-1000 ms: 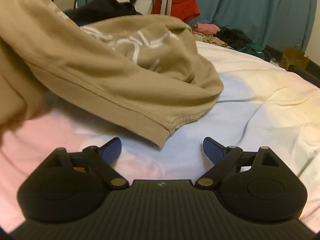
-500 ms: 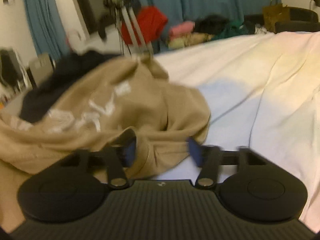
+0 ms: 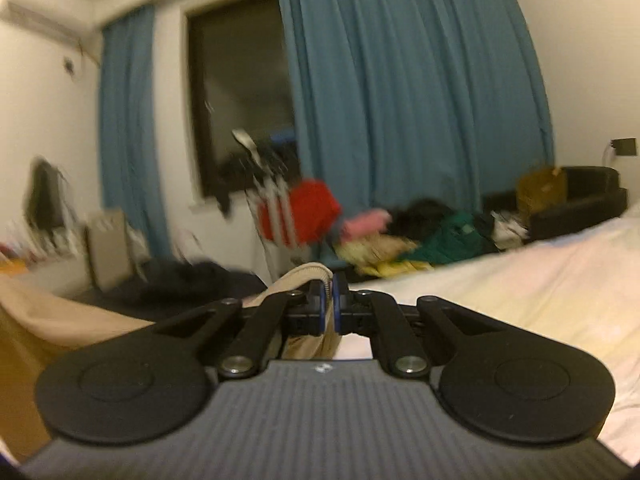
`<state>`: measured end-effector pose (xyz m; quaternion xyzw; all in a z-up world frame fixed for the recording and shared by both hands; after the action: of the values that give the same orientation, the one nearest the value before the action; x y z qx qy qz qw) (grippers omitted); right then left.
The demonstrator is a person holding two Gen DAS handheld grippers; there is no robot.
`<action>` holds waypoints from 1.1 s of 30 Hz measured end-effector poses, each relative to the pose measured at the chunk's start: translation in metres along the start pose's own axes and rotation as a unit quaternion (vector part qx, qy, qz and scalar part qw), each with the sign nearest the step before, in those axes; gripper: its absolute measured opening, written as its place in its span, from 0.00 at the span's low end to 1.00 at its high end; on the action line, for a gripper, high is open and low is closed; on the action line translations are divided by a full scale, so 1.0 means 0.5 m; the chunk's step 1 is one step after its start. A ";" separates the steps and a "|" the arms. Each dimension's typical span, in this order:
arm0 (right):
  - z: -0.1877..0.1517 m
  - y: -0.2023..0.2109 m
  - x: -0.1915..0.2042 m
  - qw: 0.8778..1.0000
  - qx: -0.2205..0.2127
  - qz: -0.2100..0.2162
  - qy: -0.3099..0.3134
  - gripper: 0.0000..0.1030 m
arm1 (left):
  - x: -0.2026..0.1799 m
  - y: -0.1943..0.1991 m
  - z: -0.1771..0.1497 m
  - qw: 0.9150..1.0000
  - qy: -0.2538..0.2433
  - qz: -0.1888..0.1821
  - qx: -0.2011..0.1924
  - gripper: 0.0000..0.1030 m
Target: Fold clothes
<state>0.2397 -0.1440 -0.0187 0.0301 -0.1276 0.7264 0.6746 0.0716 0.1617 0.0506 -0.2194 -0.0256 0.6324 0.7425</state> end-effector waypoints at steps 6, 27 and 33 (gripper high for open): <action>0.100 0.118 0.037 0.994 -0.075 0.066 -0.041 0.06 | 0.021 0.073 0.073 0.997 0.061 -0.010 -0.044 0.05; -0.302 -0.049 -0.011 0.960 0.254 0.011 -0.113 0.06 | 0.059 -0.148 -0.328 0.914 -0.164 0.136 0.346 0.74; -0.258 -0.042 0.004 0.969 0.215 0.025 -0.118 0.06 | -0.071 -0.120 -0.238 0.946 -0.197 0.025 0.257 0.93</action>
<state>0.2771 -0.1117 -0.1399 0.2568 -0.0483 0.7448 0.6140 0.1577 0.0867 -0.0267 0.1072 -0.0028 0.6663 0.7379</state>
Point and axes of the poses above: each gripper's, at about its wrist camera, not at the fingertips, and y roughly against the way its jaws point, x to its left, z to its top, the point moved 8 cm from there along -y, roughly the way its jaws point, and after that the axes turned 12 degrees about -x, right-handed, at the moved point
